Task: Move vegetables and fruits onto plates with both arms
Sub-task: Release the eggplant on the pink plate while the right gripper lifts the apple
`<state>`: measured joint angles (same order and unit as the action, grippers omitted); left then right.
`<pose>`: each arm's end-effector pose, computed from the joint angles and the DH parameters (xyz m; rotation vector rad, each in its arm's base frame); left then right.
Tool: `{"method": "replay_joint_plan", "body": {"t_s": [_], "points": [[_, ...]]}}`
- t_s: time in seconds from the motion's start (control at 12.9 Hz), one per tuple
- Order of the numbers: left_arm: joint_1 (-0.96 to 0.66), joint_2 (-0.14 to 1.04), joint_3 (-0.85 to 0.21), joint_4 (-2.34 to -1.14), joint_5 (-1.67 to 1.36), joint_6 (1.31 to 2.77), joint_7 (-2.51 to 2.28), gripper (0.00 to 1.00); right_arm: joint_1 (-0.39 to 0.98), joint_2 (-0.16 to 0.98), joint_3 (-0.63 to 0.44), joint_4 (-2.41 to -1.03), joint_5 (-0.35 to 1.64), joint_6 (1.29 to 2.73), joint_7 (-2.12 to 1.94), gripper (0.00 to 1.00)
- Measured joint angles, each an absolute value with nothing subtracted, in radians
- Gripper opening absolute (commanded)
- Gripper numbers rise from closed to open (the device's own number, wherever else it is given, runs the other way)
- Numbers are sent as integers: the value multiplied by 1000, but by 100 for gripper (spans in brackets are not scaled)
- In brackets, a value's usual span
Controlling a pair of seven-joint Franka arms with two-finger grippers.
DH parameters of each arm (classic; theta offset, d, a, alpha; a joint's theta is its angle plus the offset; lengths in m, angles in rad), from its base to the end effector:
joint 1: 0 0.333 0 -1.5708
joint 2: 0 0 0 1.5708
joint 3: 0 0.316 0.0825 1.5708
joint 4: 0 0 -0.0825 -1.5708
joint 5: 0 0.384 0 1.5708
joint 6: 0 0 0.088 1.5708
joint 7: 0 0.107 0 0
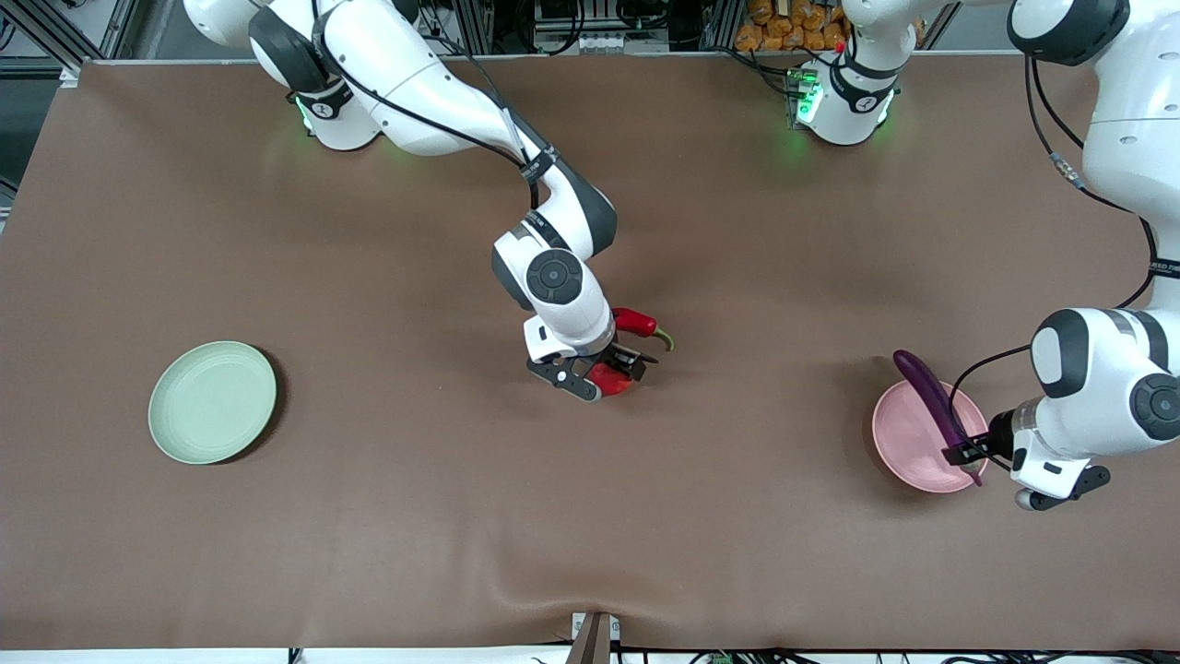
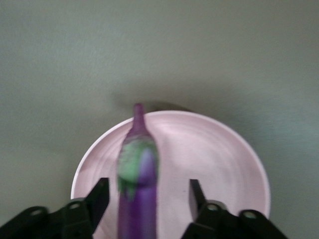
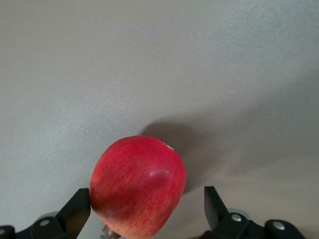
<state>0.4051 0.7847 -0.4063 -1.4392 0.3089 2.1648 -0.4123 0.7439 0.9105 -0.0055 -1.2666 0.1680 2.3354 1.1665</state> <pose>0.7205 0.0677 0.2505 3.0663 0.5370 0.0062 0.5644 0.5189 0.2190 -2.8363 0.7734 0.0164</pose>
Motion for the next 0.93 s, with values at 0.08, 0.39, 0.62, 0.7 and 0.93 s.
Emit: {"method": "replay_joint_plan", "body": {"t_s": [0.08,0.39,0.62,0.7,0.93], "points": [[405,765,-429,-1436,309,2147,-412,100,745,918,-5,-1266,168,2356,1167,100],[400,635,-524,-1433,309,2022,-412,100,745,948,-6,-1266,168,2421,1190,54],[398,547,-571,-1433,309,1934,-414,100,745,951,-9,-1260,168,2431,1192,0],[398,524,-587,-1433,309,1909,-415,100,742,950,-13,-1250,168,2432,1192,0],[397,448,-626,-1432,309,1823,-443,100,690,905,-24,-1220,168,2357,1188,0]]}}
